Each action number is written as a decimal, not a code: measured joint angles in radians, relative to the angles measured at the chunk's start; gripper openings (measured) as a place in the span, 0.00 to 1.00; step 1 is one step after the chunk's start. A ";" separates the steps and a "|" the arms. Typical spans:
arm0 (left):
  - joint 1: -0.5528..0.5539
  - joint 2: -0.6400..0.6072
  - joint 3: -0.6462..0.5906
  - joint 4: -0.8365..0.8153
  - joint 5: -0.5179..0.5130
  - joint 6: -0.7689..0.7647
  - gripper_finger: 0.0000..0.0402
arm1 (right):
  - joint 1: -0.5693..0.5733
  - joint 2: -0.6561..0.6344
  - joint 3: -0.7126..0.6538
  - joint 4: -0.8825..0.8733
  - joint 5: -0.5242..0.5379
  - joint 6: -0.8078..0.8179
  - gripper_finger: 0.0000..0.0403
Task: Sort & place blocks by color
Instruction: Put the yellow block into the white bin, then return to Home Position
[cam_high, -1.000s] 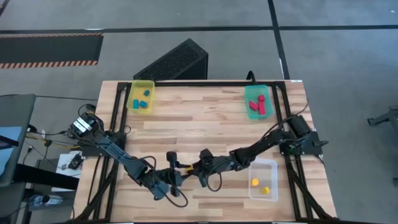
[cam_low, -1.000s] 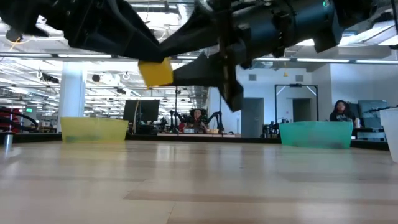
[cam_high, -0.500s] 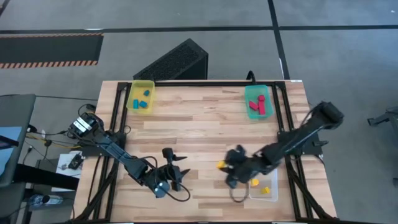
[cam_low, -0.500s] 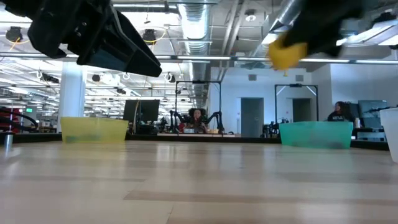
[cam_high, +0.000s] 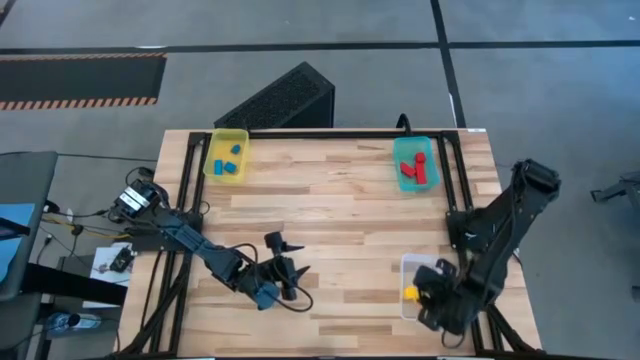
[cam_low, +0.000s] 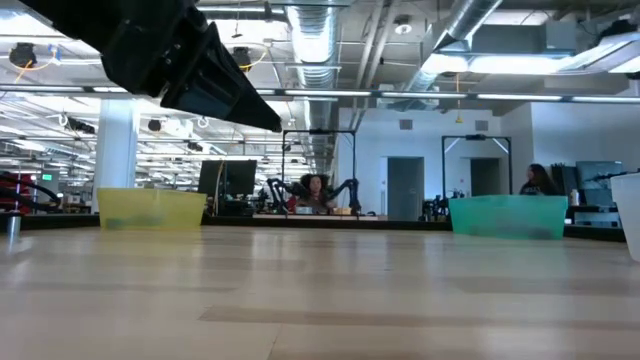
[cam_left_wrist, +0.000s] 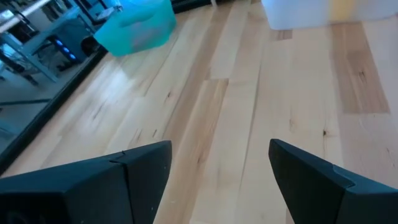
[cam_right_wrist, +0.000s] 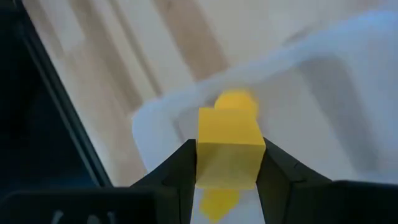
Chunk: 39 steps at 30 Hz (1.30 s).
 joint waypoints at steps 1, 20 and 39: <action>0.004 0.000 0.000 0.000 0.010 0.000 0.65 | 0.014 0.020 0.000 0.008 -0.003 0.000 0.35; 0.048 0.000 -0.001 0.007 0.004 -0.022 0.65 | -0.007 0.109 0.000 -0.193 -0.046 0.077 0.62; 0.233 -0.018 0.068 0.049 0.081 0.162 0.40 | -0.167 0.056 0.000 0.351 0.746 -0.873 0.53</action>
